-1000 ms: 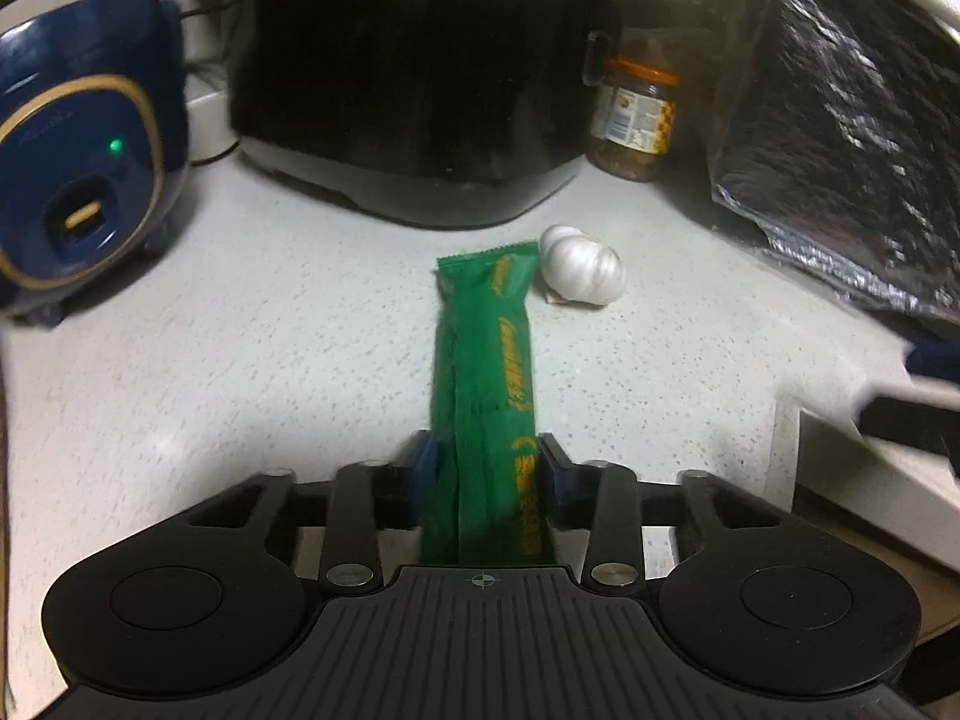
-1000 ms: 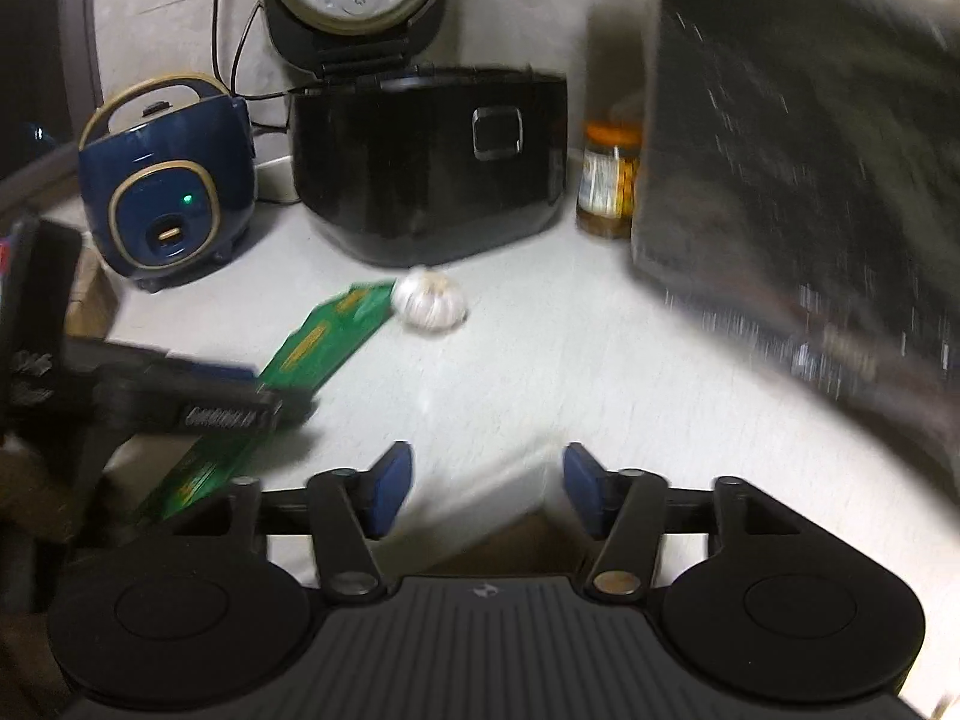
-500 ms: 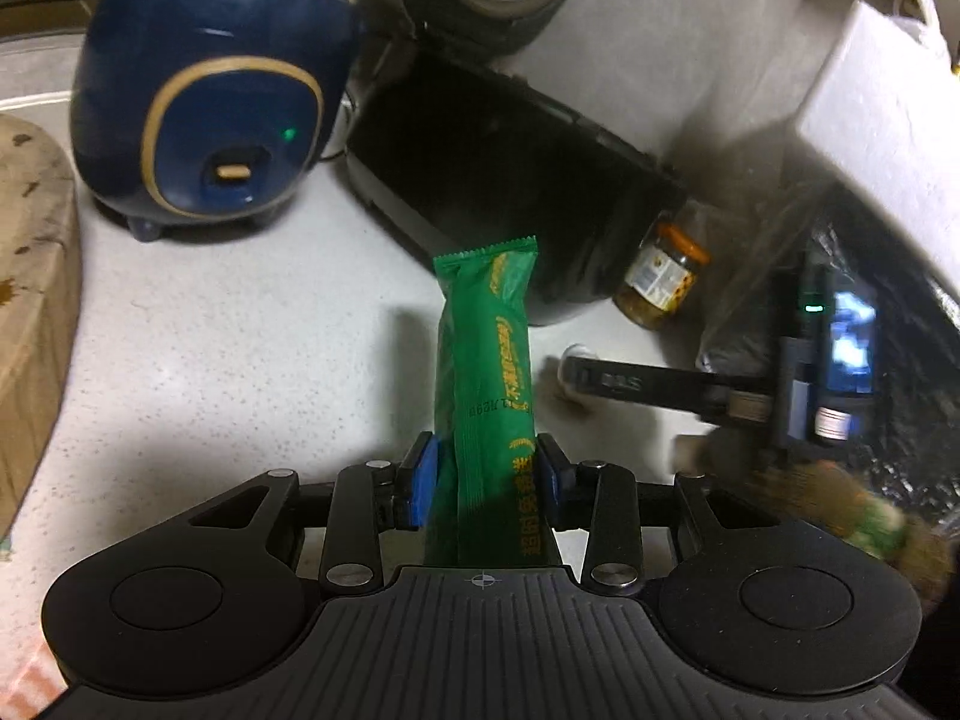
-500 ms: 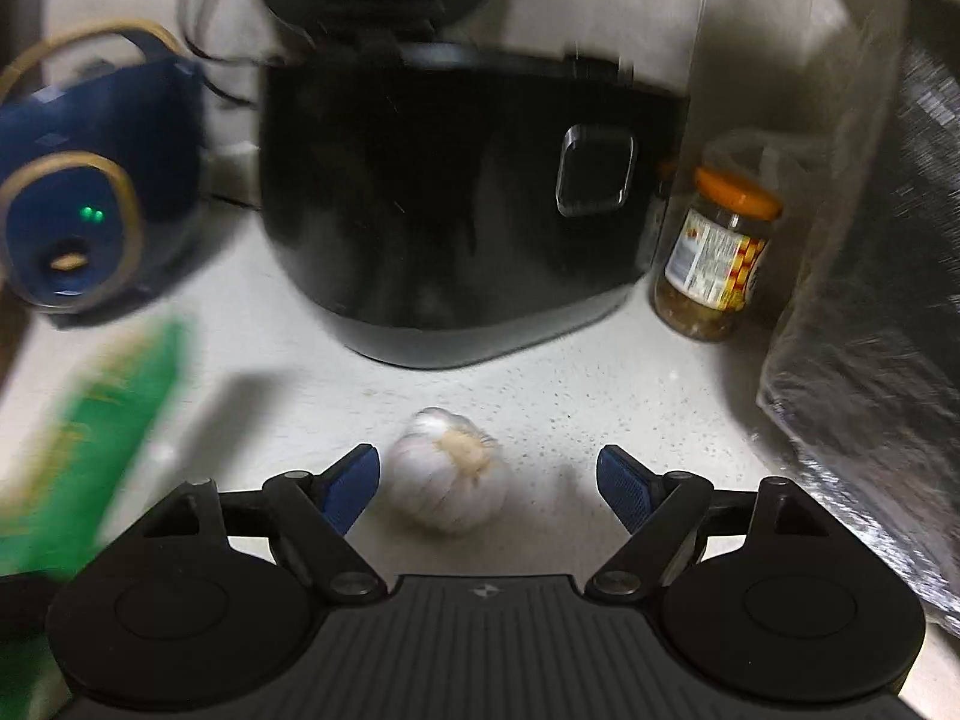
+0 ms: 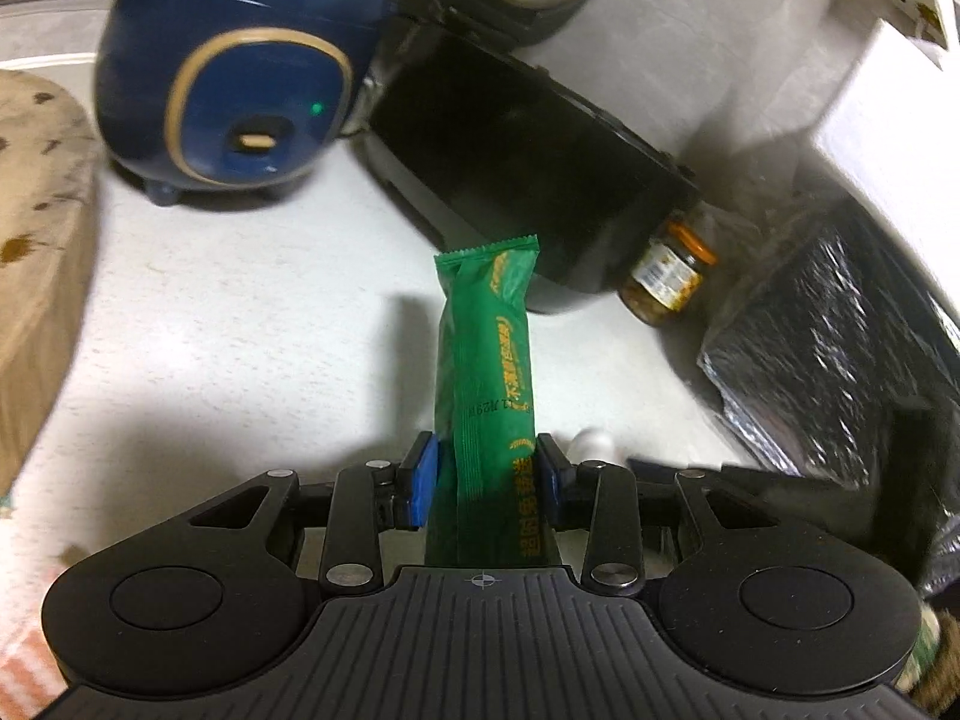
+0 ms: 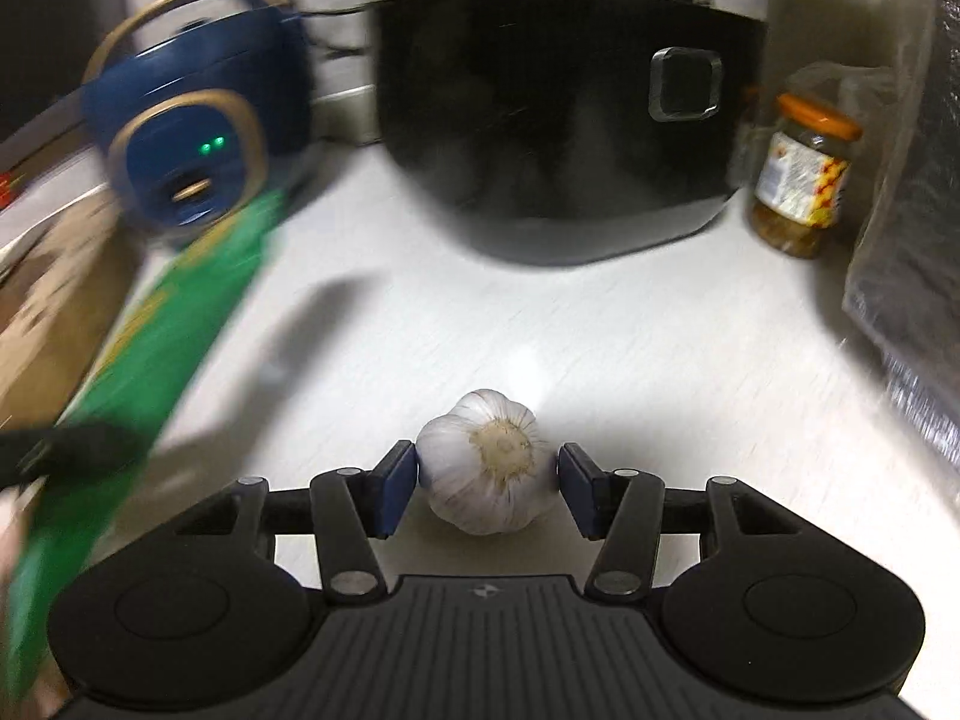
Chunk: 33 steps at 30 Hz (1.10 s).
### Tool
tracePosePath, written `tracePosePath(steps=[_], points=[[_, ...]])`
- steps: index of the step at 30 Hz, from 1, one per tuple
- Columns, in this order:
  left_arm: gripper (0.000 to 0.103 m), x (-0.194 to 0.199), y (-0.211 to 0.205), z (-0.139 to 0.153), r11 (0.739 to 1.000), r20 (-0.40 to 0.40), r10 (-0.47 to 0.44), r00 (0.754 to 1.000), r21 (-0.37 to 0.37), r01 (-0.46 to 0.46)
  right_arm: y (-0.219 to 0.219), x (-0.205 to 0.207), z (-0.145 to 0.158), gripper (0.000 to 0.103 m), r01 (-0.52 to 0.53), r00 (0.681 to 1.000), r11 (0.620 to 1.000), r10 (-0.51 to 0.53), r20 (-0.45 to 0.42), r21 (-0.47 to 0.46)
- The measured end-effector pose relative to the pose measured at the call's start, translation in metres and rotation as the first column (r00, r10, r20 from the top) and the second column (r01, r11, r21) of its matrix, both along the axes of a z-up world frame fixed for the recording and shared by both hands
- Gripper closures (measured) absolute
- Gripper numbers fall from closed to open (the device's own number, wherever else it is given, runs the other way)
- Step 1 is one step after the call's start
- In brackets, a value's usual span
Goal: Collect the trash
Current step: 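Grasp the white garlic bulb with the right tool while the left tool holds the green bag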
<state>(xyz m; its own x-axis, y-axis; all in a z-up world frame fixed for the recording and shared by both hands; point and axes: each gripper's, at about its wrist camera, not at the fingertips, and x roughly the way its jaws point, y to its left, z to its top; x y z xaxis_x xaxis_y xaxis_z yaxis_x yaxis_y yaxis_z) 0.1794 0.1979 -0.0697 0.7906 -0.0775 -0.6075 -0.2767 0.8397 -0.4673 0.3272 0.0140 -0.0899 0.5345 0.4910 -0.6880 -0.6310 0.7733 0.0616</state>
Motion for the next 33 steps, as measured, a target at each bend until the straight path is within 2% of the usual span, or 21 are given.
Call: tracePosePath(steps=[3, 9, 12, 18, 23, 27, 33], points=[[0.064, 0.003, -0.010, -0.003, 0.999, -0.003, -0.034, 0.999, -0.008, 0.034, -0.007, -0.031, -0.001, 0.051, -0.074, 0.997, 0.997, 0.074, 0.010, -0.012], [0.064, 0.003, -0.021, -0.009, 0.997, -0.017, -0.074, 0.997, -0.024, 0.074, -0.021, -0.066, -0.002, 0.048, -0.093, 0.992, 0.993, 0.099, 0.080, -0.067], [0.064, 0.003, -0.021, -0.011, 0.996, -0.026, -0.075, 0.997, -0.040, 0.074, -0.030, -0.068, -0.004, 0.039, -0.066, 0.990, 0.993, 0.077, 0.115, -0.098], [0.063, -0.004, -0.019, -0.009, 0.996, -0.023, -0.076, 0.997, -0.044, 0.074, -0.052, -0.070, -0.002, 0.039, 0.004, 0.992, 0.996, 0.008, 0.123, -0.093], [0.064, -0.011, -0.013, -0.011, 0.998, -0.036, -0.043, 0.998, -0.055, 0.041, -0.061, -0.073, -0.007, 0.039, 0.052, 0.985, 0.992, -0.033, 0.168, -0.111], [0.064, -0.017, -0.007, -0.011, 0.997, -0.039, -0.018, 0.999, -0.080, 0.015, -0.068, -0.073, -0.009, 0.039, 0.069, 0.990, 0.996, -0.062, 0.126, -0.051], [0.063, -0.025, -0.005, -0.008, 0.999, -0.049, -0.004, 0.999, -0.055, 0.002, -0.079, -0.075, -0.010, 0.039, 0.103, 0.993, 0.991, -0.108, 0.057, 0.089]])
